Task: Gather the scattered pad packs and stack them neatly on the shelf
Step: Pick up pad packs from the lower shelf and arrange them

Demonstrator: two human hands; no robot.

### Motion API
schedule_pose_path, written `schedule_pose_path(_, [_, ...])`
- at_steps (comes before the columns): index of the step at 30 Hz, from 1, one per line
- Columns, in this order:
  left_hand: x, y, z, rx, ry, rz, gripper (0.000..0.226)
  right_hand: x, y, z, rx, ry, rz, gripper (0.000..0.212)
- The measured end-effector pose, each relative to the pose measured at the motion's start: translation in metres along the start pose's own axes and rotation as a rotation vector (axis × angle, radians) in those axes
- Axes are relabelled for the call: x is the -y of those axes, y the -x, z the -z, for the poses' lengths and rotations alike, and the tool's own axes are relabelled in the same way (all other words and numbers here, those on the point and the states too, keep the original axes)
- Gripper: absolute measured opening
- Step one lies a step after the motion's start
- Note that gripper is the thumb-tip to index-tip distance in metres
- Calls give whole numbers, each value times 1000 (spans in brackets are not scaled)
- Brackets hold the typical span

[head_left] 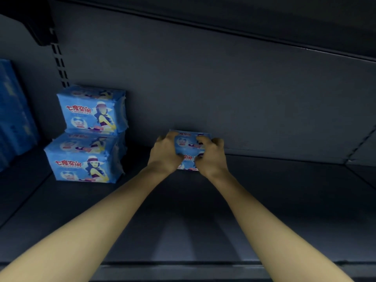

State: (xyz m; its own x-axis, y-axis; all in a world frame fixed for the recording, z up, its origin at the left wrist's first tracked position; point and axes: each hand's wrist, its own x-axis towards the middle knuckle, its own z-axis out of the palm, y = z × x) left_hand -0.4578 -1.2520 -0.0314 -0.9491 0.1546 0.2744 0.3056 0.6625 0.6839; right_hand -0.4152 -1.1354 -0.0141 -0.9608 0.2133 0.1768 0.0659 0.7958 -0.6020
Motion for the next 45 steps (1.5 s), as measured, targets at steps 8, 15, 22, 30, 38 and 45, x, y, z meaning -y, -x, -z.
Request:
schedule_pose_path(8, [-5,18,25,-19,7,-51,54,21,21,3,-33,58,33,58])
schedule_pose_path(15, [-2,36,55,-9,-3,-88,47,40,42,2,-56,100,30,57])
schedule_pose_path(22, [3,52,93,-2,-3,-128,45,74,63,3,-125,45,20,53])
schedule_pose_path(30, [13,59,146,-31,12,-203,47,128,81,7,-227,67,70,52])
schedule_pose_path(38, [33,61,192,-70,-27,-207,50,175,89,-6,-224,81,124,50])
schedule_pose_path(45, [57,62,218,-104,-114,-222,50,199,84,-32,-168,93,180,51])
